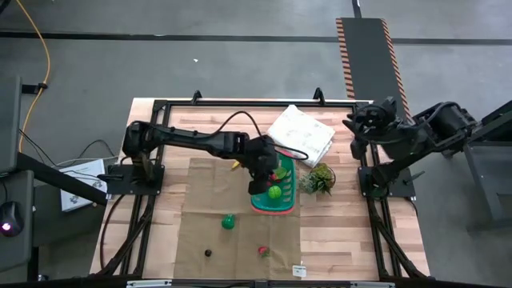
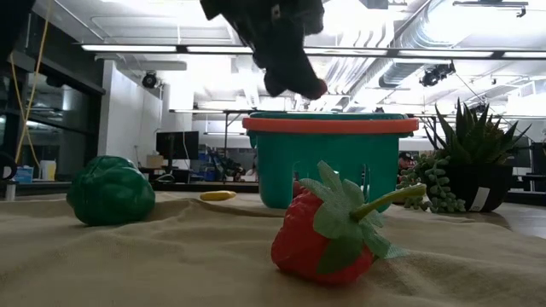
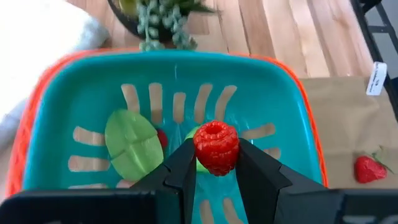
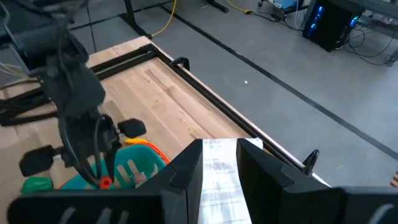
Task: Pick and placing Produce into tupperware
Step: Put the red raspberry into the blue basket, then put the yellow corn into the blue basket
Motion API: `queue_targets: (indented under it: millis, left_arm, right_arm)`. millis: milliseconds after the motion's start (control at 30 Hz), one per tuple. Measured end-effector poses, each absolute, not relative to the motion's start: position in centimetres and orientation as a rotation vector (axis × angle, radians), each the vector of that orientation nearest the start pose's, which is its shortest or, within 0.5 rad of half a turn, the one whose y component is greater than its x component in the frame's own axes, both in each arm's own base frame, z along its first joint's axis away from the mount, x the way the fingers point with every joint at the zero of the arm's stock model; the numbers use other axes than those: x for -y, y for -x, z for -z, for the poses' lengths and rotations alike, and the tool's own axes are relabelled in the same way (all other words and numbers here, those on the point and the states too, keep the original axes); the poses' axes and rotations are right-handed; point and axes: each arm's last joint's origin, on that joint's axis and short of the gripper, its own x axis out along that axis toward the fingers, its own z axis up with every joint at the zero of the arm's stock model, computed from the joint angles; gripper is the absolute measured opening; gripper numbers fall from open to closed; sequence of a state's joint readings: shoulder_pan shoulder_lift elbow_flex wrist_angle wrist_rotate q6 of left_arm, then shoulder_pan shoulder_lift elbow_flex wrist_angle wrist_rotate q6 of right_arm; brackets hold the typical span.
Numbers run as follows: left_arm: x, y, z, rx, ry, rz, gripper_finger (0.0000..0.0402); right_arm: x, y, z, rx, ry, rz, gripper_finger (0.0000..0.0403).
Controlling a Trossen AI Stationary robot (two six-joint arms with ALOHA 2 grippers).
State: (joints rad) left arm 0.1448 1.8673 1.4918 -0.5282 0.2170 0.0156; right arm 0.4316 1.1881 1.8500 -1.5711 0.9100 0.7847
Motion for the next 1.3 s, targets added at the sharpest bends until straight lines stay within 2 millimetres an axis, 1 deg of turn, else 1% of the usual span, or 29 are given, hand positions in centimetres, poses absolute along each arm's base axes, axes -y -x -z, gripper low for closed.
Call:
queue_targets:
  millis: [200,333,467,667,767,1067,1167,1300]
  left_arm:
    - [-5.3,-40.9,-23.1,-0.926,0.174,0.064,0.0088]
    - [-5.4,-41.3,-21.9,-0.955,0.179,0.058,0.0088]
    - [-5.5,-41.6,-20.7,-0.988,0.205,0.044,0.0088]
    - [-5.5,-42.0,-19.0,-1.026,0.234,0.022,0.0088]
    - [-5.6,-42.0,-18.8,-1.042,0.228,0.004,0.0088]
    - [-5.8,-42.1,-18.8,-1.029,0.219,-0.056,0.0089]
    - [-5.7,-42.1,-18.8,-1.028,0.222,-0.052,0.0100]
    - [-5.7,-42.2,-18.9,-1.018,0.235,-0.059,0.0129]
  right_arm:
    - [-2.3,-10.5,-48.6,-0.434,-0.205,0.672,0.0089]
    - [-1.8,-9.5,-48.8,-0.412,-0.212,0.669,0.0089]
    - [-1.6,-9.0,-48.9,-0.412,-0.187,0.661,0.0089]
    - [-1.6,-9.0,-48.9,-0.422,-0.147,0.654,0.0089]
    - [-1.6,-9.0,-48.9,-0.427,-0.134,0.651,0.0089]
    - [-1.6,-9.0,-48.9,-0.437,-0.103,0.644,0.0089]
    - [-1.6,-9.0,-48.9,-0.440,-0.105,0.639,0.0089]
    - [-1.6,-9.0,-48.9,-0.451,-0.112,0.622,0.0089]
